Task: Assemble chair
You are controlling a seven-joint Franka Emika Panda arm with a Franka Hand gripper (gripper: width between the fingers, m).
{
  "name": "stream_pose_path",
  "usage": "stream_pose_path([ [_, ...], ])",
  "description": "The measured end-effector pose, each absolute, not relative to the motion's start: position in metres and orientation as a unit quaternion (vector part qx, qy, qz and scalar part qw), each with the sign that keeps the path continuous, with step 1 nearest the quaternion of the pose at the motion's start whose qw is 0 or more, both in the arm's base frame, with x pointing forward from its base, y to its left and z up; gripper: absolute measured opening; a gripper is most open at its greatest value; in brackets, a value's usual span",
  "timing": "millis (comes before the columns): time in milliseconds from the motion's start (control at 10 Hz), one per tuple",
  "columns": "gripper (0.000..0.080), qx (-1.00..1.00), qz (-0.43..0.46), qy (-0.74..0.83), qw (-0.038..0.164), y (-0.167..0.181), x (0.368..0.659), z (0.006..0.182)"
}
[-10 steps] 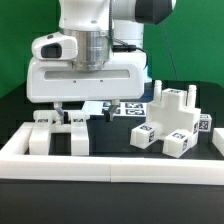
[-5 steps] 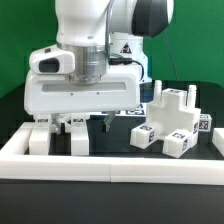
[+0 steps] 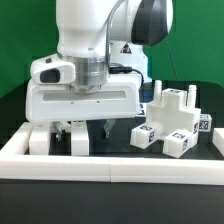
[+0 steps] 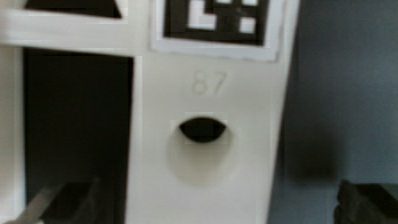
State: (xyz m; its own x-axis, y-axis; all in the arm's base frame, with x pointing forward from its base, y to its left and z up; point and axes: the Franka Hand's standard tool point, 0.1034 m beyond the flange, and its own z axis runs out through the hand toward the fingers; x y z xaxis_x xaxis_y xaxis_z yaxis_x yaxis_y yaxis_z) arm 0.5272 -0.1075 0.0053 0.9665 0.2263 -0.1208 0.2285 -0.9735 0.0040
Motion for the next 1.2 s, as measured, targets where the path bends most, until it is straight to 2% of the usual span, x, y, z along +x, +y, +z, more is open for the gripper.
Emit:
stream_pose_path([
  [300, 0.0649, 0.991, -0.061, 0.115, 0.009, -0.1066, 0.5266, 0.0046],
  [400, 0.0558, 0.991, -0.061, 0.115, 0.009, -0.1069, 0.5264, 0.0045],
  [500, 0.0558, 0.991, -0.061, 0.115, 0.009, -0.1070, 0.5263, 0.0044],
  [600, 0.0356, 0.991, -0.061, 0.115, 0.009, -0.1070, 0.5263, 0.0044],
  [700, 0.0285, 0.991, -0.060, 0.115, 0.009, -0.1070, 0.5264, 0.0045],
  [1100, 0.0285, 0.991, -0.060, 0.115, 0.009, -0.1069, 0.5264, 0.0046],
  [1200, 0.0285, 0.992, -0.065, 0.106, 0.006, -0.1039, 0.5259, 0.0094],
])
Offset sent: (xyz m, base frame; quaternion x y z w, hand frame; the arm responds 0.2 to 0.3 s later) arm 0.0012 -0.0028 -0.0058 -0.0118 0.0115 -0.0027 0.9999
